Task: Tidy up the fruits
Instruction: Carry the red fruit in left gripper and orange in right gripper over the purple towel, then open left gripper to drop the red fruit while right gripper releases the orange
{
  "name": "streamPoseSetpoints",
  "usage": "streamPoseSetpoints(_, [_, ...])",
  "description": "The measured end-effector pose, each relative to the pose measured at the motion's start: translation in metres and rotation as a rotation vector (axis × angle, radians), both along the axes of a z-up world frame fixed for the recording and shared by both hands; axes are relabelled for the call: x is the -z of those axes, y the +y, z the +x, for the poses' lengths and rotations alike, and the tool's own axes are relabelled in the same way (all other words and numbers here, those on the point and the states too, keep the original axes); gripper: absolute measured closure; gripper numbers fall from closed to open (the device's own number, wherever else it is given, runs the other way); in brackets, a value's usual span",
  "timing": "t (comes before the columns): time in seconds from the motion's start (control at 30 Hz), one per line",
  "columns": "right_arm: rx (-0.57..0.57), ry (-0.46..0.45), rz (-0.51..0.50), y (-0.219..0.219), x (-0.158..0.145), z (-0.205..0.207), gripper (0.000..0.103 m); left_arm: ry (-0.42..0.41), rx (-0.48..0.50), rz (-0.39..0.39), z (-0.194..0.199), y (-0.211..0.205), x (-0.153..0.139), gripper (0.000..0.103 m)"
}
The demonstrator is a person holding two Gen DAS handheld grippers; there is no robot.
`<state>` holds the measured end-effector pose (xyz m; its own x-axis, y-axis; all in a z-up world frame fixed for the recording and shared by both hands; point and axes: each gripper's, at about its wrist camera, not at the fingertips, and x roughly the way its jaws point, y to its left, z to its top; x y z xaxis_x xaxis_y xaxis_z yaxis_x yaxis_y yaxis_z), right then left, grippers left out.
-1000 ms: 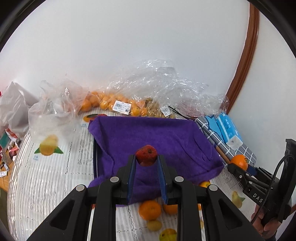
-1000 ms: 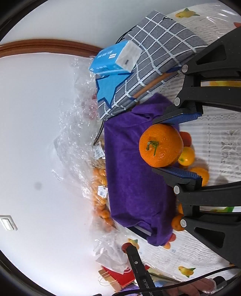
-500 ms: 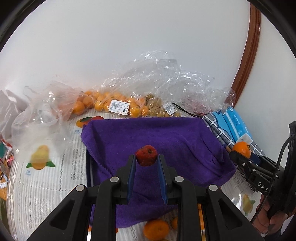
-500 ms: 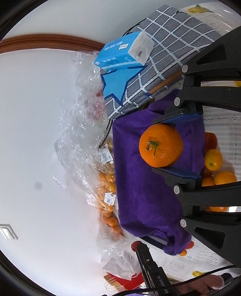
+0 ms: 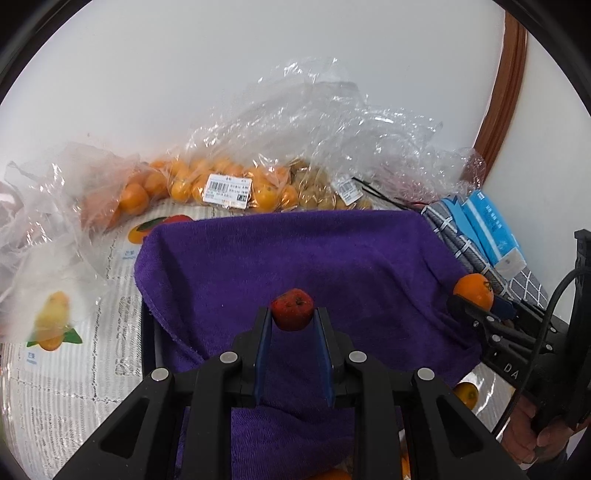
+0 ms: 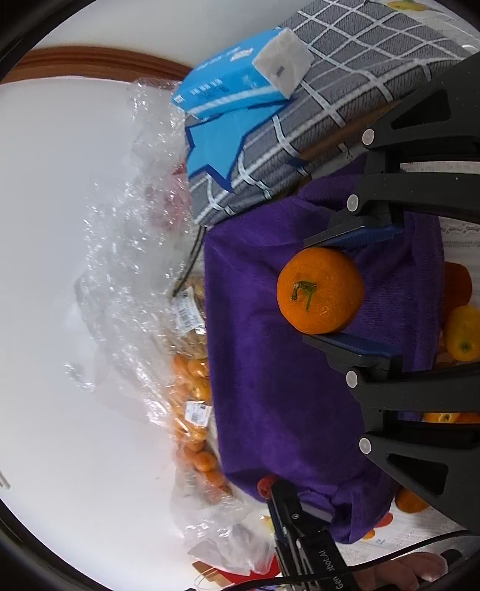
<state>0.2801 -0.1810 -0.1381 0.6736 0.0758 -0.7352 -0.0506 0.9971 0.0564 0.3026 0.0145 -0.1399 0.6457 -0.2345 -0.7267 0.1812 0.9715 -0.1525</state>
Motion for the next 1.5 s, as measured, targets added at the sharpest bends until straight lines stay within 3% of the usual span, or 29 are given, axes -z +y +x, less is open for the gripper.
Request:
streamPoseSetpoints(0.53, [-0.024, 0.042, -0.018, 0.009, 0.020, 0.002, 0.061, 0.063, -0.024, 0.004, 0.004, 0.000, 0.021, 0.081])
streamPoseSetpoints(0.77, [-0.001, 0.052, 0.014, 0.005, 0.020, 0.000, 0.060, 0.030, -0.024, 0.003, 0.000, -0.001, 0.022, 0.080])
streamPoseSetpoints(0.9, [-0.014, 0.022, -0.005, 0.009, 0.016, -0.007, 0.059, 0.016, -0.020, 0.001, -0.003, -0.002, 0.022, 0.067])
streamPoseSetpoints(1.0, [-0.021, -0.021, -0.023, 0.012, 0.009, -0.014, 0.042, -0.014, -0.021, -0.012, -0.007, -0.001, 0.019, 0.057])
streamPoseSetpoints(1.13, [-0.013, -0.058, -0.039, 0.013, 0.003, -0.021, 0.029, -0.081, -0.036, -0.006, -0.014, -0.002, 0.017, 0.056])
streamPoseSetpoints(1.4, [0.018, -0.065, -0.071, 0.012, 0.002, -0.026, 0.028, -0.153, -0.077, 0.012, -0.021, 0.000, 0.015, 0.056])
streamPoseSetpoints(1.5, [0.036, -0.066, -0.080, 0.010, 0.001, -0.027, 0.028, -0.154, -0.085, -0.030, -0.021, 0.007, 0.013, 0.056])
